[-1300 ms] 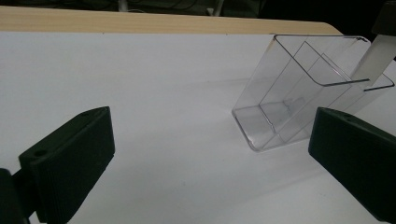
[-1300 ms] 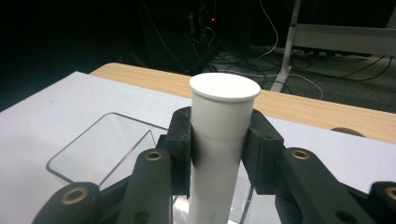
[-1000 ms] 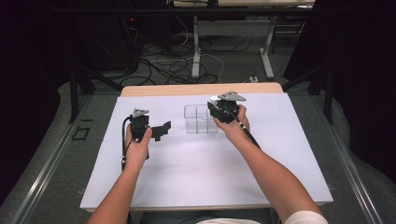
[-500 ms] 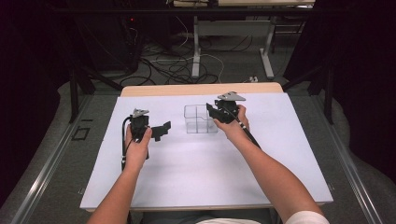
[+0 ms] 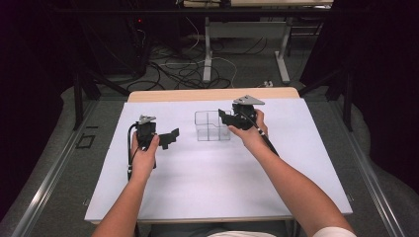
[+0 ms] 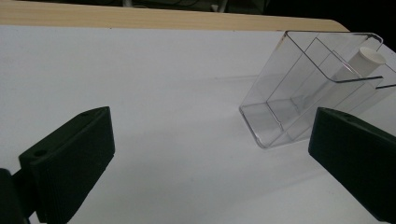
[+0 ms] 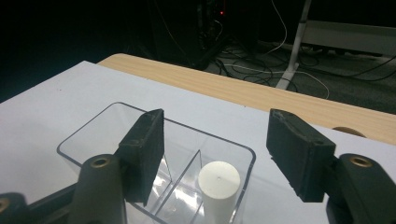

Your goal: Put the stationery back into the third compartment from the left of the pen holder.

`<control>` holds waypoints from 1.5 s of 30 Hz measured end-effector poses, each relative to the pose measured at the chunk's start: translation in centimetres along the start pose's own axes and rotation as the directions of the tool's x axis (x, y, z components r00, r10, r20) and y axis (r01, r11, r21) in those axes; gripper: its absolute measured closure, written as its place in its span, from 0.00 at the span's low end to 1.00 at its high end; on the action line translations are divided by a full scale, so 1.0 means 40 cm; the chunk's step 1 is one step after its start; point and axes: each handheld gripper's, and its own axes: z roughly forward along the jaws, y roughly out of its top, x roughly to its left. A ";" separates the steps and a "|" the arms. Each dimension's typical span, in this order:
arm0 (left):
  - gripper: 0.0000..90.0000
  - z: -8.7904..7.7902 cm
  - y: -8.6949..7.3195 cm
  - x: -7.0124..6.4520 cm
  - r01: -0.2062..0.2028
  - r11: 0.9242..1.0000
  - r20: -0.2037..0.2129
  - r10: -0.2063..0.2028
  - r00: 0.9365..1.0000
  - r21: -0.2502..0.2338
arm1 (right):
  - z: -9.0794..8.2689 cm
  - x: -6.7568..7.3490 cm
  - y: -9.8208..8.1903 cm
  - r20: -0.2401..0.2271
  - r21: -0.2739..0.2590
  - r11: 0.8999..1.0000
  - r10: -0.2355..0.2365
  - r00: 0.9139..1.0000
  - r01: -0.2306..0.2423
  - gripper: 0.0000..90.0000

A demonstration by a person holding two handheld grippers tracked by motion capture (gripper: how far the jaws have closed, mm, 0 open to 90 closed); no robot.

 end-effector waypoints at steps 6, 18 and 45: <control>0.00 -0.002 0.000 0.004 0.003 1.000 -0.003 -0.003 1.000 -0.001 | -0.021 -0.016 0.012 0.002 0.014 1.000 -0.008 1.000 0.008 0.40; 0.00 -0.012 0.002 0.021 0.011 1.000 -0.023 -0.011 1.000 0.002 | -0.065 -0.051 0.022 0.079 0.023 0.999 -0.046 0.996 0.045 0.16; 0.00 -0.028 0.001 0.060 0.016 1.000 -0.054 -0.017 0.998 -0.014 | -0.152 -0.186 -0.055 0.179 0.100 0.994 0.032 0.983 -0.050 0.00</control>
